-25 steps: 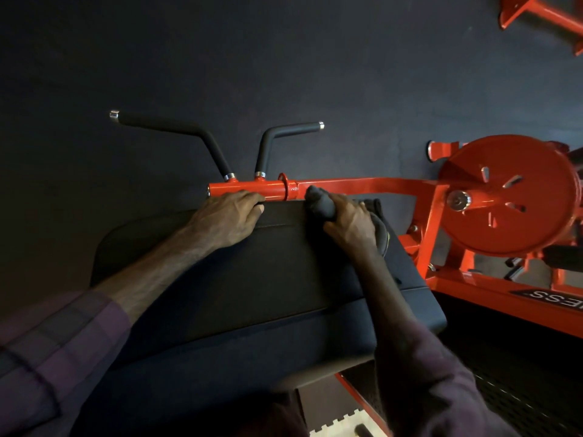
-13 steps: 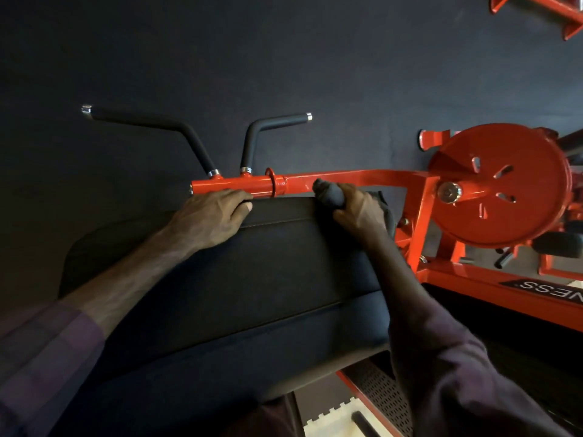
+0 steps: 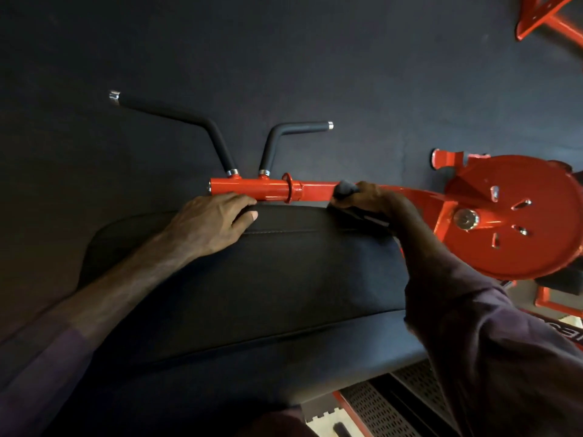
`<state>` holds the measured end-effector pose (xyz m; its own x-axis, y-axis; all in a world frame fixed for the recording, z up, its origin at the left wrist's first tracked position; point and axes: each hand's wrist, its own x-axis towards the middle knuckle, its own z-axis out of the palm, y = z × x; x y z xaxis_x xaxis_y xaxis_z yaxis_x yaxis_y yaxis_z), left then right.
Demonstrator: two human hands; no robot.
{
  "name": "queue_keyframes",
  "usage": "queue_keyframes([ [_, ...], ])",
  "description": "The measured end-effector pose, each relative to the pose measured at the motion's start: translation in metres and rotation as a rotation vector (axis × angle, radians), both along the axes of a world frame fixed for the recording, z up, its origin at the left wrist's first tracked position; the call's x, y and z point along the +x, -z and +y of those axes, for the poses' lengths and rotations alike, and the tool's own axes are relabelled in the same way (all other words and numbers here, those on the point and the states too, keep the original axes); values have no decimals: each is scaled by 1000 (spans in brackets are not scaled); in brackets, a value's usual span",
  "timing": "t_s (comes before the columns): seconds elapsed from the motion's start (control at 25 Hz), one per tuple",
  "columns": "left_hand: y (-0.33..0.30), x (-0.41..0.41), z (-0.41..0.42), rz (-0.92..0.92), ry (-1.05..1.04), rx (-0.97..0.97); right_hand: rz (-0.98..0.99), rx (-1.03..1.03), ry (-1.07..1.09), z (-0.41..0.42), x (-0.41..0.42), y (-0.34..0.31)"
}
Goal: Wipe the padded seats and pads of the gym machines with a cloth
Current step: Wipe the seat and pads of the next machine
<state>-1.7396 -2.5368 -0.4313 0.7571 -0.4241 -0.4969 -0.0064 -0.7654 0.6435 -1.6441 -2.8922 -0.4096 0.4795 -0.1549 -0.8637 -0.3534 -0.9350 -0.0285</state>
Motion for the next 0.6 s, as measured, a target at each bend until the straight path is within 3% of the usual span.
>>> queue_keyframes([
  [0.12,-6,-4,24,35,1,55,38,13,-151,39,9,17],
  [0.28,-11,-22,74,51,-34,135,141,14,5,9,17,-1],
  [0.36,-14,-36,94,22,-93,165,147,-50,-37,17,18,-3],
  [0.6,-19,-62,114,32,-283,88,81,254,-172,158,5,29],
])
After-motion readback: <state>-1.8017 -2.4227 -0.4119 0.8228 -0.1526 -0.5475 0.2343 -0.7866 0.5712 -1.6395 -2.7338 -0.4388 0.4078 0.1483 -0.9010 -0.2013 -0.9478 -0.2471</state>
